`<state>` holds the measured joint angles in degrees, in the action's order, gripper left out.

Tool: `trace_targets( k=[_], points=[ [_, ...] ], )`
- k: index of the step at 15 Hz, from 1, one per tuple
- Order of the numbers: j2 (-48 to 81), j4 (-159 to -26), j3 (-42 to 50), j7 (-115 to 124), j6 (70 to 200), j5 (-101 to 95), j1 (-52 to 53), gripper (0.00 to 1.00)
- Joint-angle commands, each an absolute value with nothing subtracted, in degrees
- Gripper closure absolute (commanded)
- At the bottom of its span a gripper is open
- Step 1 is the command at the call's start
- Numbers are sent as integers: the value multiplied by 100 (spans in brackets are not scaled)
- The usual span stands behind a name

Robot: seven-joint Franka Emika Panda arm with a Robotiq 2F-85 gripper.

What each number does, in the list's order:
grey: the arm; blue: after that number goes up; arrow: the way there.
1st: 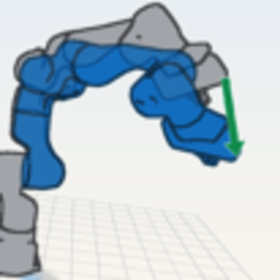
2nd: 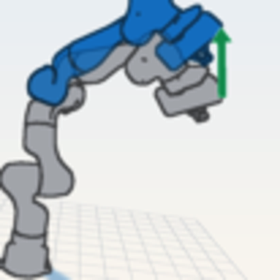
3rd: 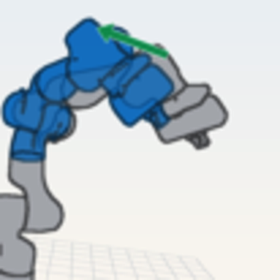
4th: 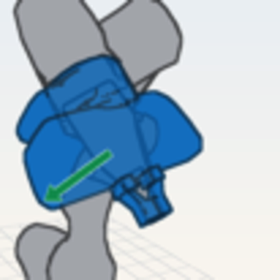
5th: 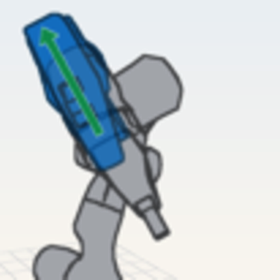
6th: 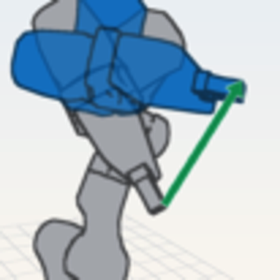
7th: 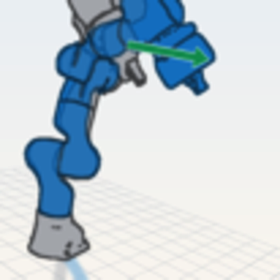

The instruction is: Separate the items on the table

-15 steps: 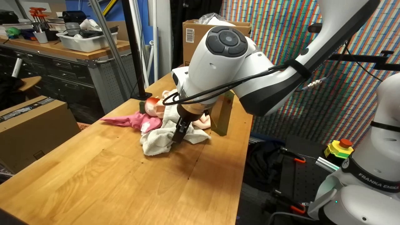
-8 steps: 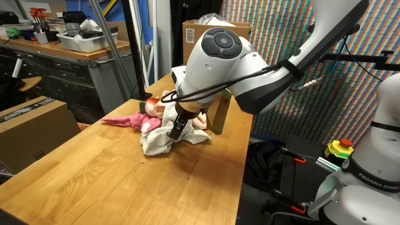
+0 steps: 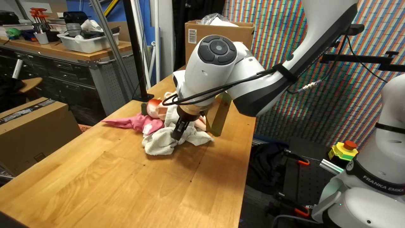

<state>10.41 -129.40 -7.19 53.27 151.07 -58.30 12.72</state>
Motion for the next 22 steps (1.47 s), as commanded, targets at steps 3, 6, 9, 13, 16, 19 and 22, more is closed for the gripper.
trace_targets(
  k=[3, 6, 9, 13, 16, 19, 22],
  points=[
    [1191, -12827, -680, 5232, 15026, -5713, 1234, 57],
    [1156, -12878, -719, 5052, 14977, -5471, 1194, 79],
    [1082, -12943, -781, 4493, 14872, -4740, 1155, 96],
    [744, -13005, -1016, 2933, 14543, -2841, 1026, 93],
    [369, -12899, -1031, 1848, 14045, -1438, 1078, 93],
    [22, -12705, -1051, 1105, 13407, -409, 1075, 94],
    [-248, -12447, -1023, 602, 12767, 403, 1085, 94]
  ],
)
